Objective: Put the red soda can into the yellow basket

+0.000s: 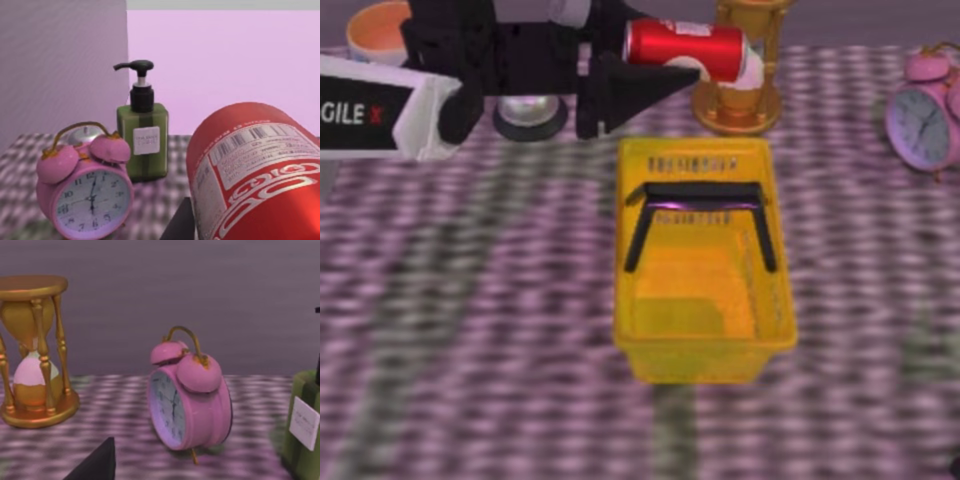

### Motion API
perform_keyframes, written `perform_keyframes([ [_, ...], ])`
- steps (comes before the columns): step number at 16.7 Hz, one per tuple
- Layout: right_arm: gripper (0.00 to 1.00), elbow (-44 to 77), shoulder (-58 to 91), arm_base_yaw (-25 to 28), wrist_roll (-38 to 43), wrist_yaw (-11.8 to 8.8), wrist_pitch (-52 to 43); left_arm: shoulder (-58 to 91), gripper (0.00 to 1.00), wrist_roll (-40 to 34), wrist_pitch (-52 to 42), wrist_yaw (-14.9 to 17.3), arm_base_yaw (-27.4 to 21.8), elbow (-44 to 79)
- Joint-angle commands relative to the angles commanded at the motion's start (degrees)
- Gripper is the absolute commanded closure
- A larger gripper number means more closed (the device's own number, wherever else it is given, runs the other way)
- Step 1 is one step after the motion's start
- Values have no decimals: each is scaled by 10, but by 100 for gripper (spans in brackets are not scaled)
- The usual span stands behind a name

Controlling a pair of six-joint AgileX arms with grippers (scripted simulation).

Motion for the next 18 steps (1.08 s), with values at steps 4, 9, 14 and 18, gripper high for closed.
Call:
perform_keyframes([
  [4, 0, 0, 0, 0, 0, 0, 0, 23, 100, 1, 23, 1, 4, -2],
  [9, 0, 0, 0, 0, 0, 0, 0, 110, 100, -2, 146, 2, 12, -29],
  [14, 0, 0, 0, 0, 0, 0, 0, 141, 100, -3, 184, 1, 15, -41],
  [18, 0, 0, 0, 0, 0, 0, 0, 141, 85, -3, 184, 1, 15, -41],
])
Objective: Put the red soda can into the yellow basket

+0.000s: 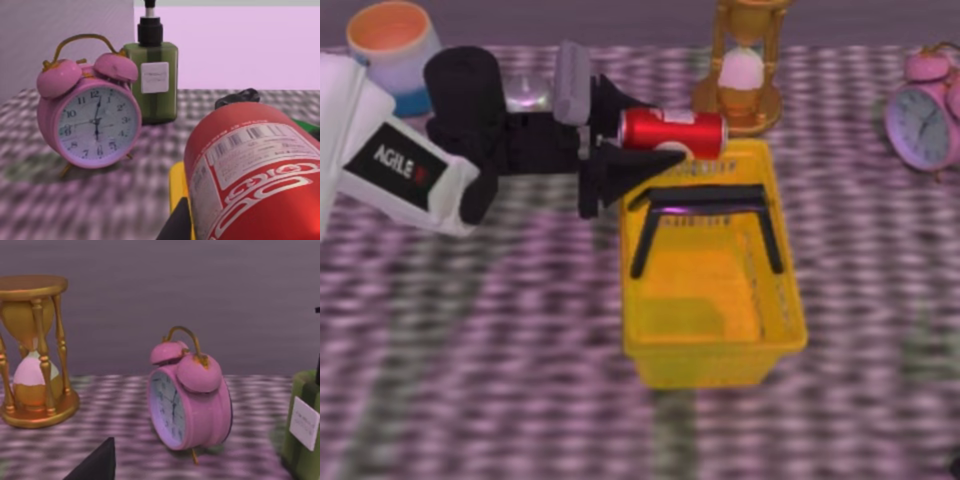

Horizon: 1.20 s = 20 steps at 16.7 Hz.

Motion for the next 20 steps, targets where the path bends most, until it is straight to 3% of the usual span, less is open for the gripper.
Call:
perform_keyframes([
  [11, 0, 0, 0, 0, 0, 0, 0, 0, 2, 0, 0, 0, 0, 0],
  [20, 0, 0, 0, 0, 0, 0, 0, -2, 0, 1, -1, -1, -2, 1],
])
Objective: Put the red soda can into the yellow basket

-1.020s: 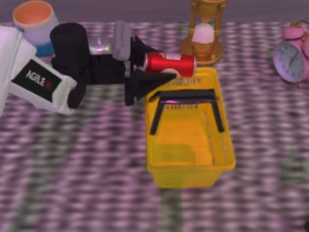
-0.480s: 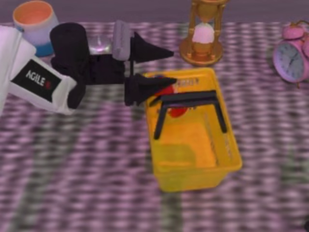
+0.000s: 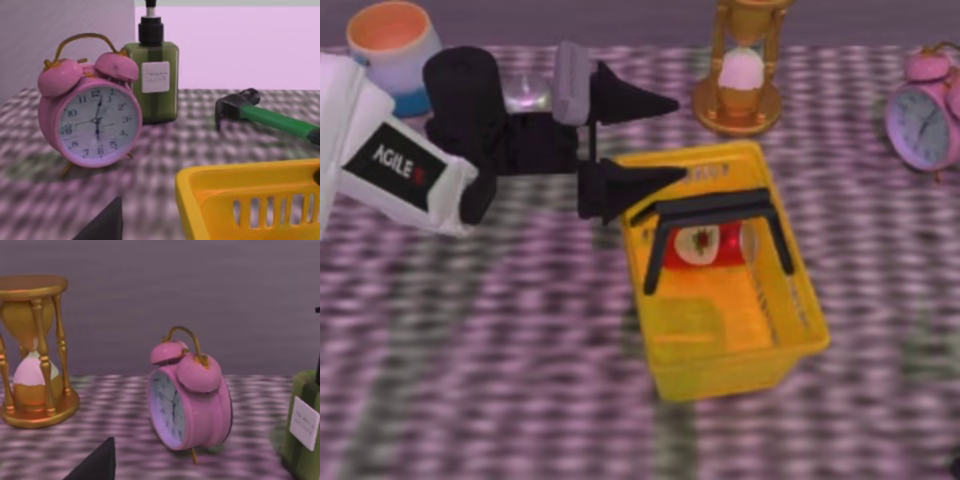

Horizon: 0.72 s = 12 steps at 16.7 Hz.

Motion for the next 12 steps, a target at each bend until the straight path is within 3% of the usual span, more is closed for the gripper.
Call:
perform_keyframes([
  [3, 0, 16, 16, 8, -10, -1, -14, -16, 0, -3, -8, -11, 2, -7],
  [5, 0, 54, 54, 23, -33, -2, -47, -54, 0, -11, -27, -36, 9, -25],
  [8, 0, 151, 152, 58, -87, -2, -123, -152, 0, -26, -73, -97, 27, -71],
  [12, 0, 346, 356, 118, -184, -2, -261, -342, 0, -49, -163, -206, 61, -165],
])
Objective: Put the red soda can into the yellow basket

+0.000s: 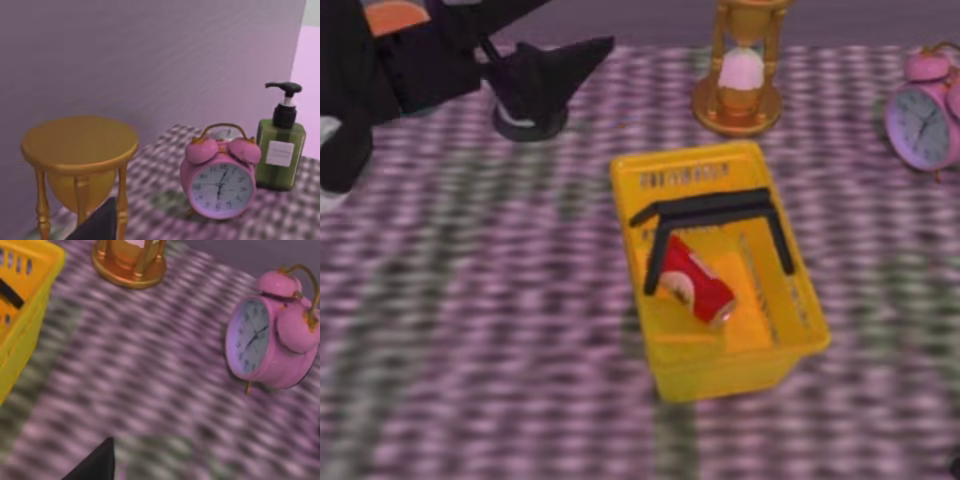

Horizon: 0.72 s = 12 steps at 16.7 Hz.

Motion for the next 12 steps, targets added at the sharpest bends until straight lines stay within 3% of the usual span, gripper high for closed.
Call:
perform_keyframes([
  [12, 0, 676, 724, 199, -318, 0, -458, -745, 0, -8, -342, -381, 97, -412],
])
